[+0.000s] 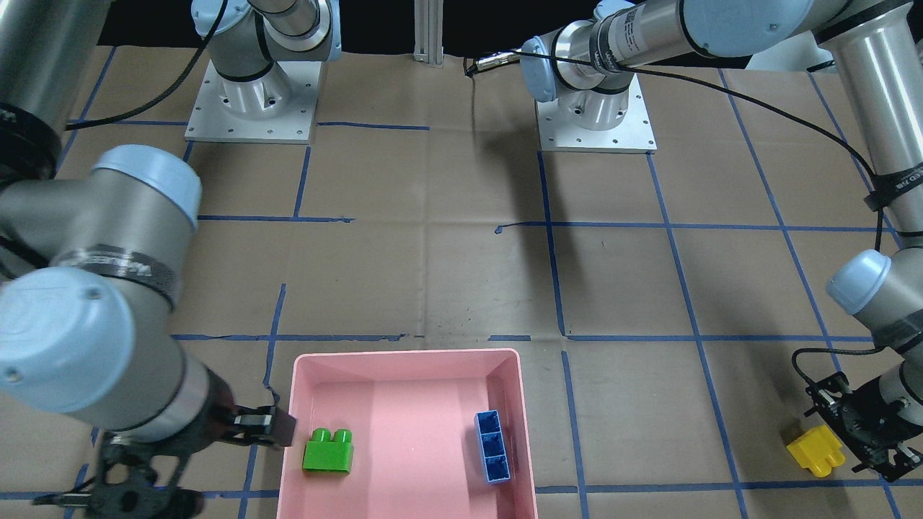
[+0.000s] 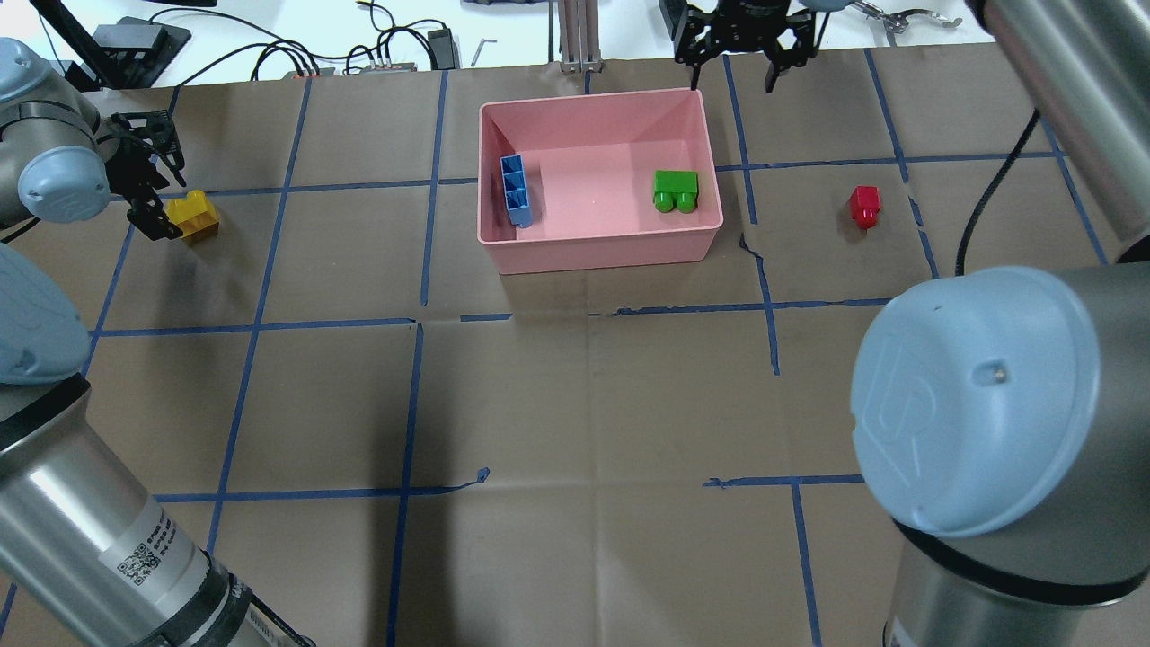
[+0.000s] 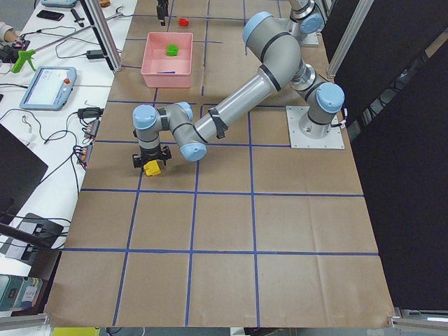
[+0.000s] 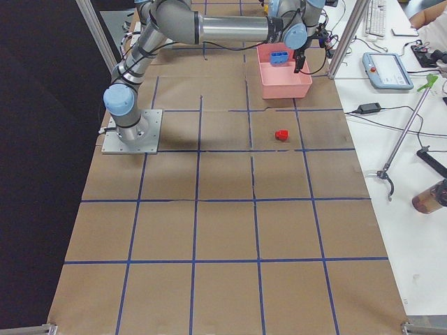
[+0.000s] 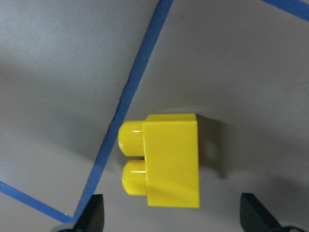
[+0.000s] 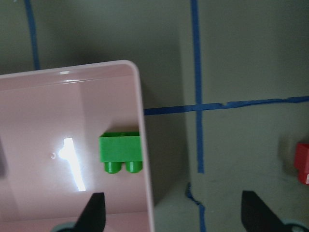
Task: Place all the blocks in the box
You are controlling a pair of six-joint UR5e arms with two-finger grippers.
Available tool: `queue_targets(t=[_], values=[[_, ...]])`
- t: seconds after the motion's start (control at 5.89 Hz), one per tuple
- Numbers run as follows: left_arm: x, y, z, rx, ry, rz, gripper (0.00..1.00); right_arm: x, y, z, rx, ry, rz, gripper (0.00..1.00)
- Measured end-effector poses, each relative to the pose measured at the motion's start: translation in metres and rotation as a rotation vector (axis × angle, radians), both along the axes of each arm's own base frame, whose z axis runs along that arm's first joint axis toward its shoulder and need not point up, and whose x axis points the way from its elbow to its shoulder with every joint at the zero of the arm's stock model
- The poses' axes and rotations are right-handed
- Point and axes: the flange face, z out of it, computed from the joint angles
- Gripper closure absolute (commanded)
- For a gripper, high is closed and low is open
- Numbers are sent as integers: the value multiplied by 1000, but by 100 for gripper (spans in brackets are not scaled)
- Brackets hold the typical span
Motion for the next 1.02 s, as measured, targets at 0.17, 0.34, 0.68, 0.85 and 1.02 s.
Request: queue_targets(t=[0.17, 0.34, 0.68, 0.85, 1.02], values=[[-1, -2, -10, 1, 16, -7, 1, -60, 0, 0, 18, 7, 19, 1], [-1, -4, -20, 6, 28, -11, 1, -121, 10, -8, 46, 17, 54, 1], [-1, -4, -27, 15, 37, -22, 73, -200, 39, -64, 103, 9, 67, 1], [-1, -4, -25, 16, 35, -40, 88, -208, 45, -97, 92, 11, 48, 1], [-1, -3, -23, 17, 33, -54, 93, -208, 47, -124, 86, 10, 7, 2]])
